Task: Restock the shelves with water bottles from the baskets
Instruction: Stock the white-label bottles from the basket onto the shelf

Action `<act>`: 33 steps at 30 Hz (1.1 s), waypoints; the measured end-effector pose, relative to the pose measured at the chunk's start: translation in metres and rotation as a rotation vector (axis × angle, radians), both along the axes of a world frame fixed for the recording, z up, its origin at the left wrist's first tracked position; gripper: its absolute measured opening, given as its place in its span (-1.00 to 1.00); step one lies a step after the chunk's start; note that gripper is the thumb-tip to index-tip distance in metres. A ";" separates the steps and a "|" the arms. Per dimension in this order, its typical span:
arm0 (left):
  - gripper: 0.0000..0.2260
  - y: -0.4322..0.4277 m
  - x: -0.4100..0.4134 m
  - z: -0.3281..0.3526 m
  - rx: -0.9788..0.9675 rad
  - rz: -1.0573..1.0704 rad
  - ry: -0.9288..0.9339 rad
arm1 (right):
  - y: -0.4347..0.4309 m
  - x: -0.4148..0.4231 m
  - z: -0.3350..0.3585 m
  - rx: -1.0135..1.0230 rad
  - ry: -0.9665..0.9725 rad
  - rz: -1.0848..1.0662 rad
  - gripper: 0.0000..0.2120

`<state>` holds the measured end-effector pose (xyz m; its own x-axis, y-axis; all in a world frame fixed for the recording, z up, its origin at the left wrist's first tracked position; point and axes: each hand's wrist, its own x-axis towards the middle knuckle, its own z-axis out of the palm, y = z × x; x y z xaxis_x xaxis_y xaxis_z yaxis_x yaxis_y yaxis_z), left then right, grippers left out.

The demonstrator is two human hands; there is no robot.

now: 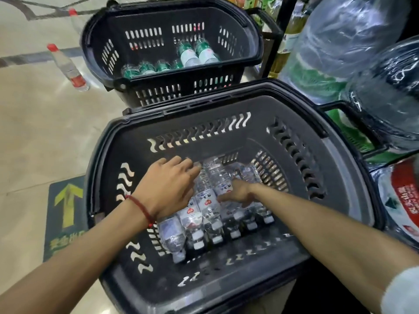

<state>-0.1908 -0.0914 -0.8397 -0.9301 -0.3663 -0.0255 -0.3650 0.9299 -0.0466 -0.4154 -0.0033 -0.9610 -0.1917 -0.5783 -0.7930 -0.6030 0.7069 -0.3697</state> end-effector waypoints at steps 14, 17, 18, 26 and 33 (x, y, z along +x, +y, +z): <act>-0.68 -0.004 -0.024 -0.011 0.108 -0.018 -0.243 | 0.022 -0.025 0.074 -0.244 0.265 -0.022 -0.37; -0.57 -0.007 -0.038 -0.024 0.133 -0.080 -0.362 | 0.043 -0.033 0.100 -0.284 0.325 -0.066 -0.56; -0.51 -0.008 -0.044 -0.030 0.141 -0.105 -0.408 | 0.049 -0.035 0.107 -0.288 0.332 -0.079 -0.59; -0.25 -0.004 -0.096 -0.087 0.141 -0.283 -0.767 | 0.081 -0.043 0.136 -0.338 0.370 -0.200 -0.58; -0.30 -0.011 -0.116 -0.100 0.288 -0.307 -0.812 | 0.095 -0.045 0.125 -0.387 0.351 -0.268 -0.63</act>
